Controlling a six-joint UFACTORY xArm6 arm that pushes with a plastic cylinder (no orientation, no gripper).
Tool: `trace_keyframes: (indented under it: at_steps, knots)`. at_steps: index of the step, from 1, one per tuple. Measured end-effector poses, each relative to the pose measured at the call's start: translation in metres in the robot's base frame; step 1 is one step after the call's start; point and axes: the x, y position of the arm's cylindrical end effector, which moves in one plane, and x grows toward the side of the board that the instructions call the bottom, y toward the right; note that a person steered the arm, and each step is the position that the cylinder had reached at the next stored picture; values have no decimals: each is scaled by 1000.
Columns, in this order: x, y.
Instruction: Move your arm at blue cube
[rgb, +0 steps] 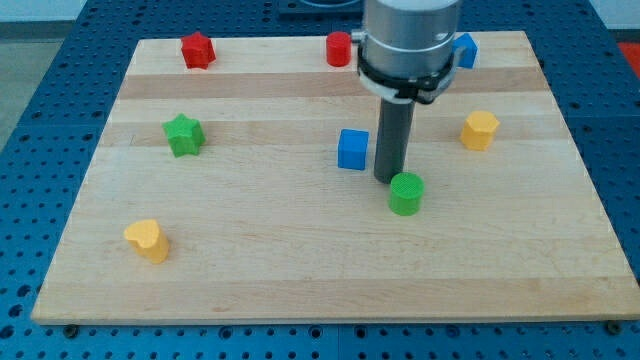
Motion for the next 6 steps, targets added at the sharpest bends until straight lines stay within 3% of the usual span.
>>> trace_keyframes:
  at_steps: [3, 6]
  knots:
    - [-58, -5]
    - [-52, -33]
